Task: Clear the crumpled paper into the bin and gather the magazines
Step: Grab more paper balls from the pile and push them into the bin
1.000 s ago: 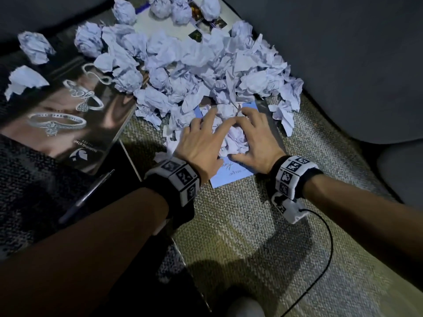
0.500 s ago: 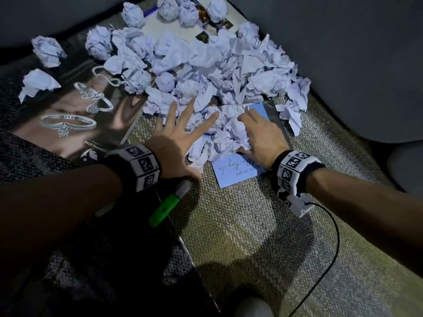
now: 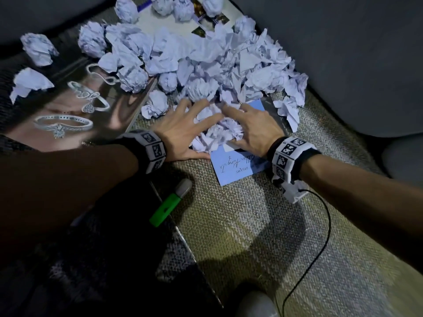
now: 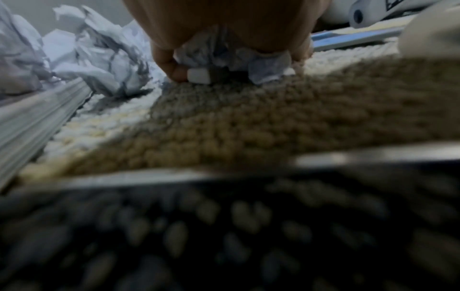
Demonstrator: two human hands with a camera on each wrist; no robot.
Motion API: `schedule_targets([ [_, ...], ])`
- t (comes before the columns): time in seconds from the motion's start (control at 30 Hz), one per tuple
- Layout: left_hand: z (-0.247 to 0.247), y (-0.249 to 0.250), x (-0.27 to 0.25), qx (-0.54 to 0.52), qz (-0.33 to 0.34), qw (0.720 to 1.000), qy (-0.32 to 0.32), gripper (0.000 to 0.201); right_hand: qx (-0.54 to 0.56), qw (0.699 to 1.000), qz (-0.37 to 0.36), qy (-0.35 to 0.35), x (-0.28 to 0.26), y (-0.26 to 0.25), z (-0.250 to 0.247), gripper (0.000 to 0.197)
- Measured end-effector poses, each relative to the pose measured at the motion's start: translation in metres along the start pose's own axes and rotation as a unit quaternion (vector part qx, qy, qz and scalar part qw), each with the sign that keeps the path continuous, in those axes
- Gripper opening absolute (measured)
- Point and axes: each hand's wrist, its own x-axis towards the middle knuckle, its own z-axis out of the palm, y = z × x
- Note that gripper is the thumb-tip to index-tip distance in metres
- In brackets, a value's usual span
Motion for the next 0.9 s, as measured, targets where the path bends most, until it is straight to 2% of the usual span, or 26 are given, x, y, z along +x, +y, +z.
schedule_targets([
  [0.17, -0.006, 0.006, -0.003, -0.019, -0.022, 0.999, -0.030, 0.077, 0.042, 0.999, -0.011, -0.003, -0.008, -0.002, 0.005, 0.067],
  [0.37, -0.016, 0.001, -0.002, -0.086, -0.018, 0.996, -0.005, 0.068, 0.126, 0.990, 0.009, 0.064, -0.025, 0.001, -0.002, 0.065],
  [0.43, -0.021, -0.003, 0.000, -0.131, -0.029, 0.991, 0.010, 0.072, 0.148, 0.985, 0.006, 0.091, -0.026, -0.003, -0.008, 0.054],
  [0.6, -0.047, -0.010, 0.001, -0.257, -0.066, 0.958, 0.105, 0.058, 0.217, 0.955, 0.028, 0.200, -0.029, -0.019, -0.046, 0.045],
  [0.73, -0.082, -0.014, -0.009, -0.325, -0.086, 0.929, 0.155, 0.052, 0.211, 0.952, 0.054, 0.217, -0.028, -0.023, -0.086, 0.039],
  [0.9, -0.115, -0.027, -0.042, -0.361, -0.142, 0.909, 0.150, 0.058, 0.258, 0.941, 0.080, 0.203, -0.026, -0.022, -0.121, 0.058],
])
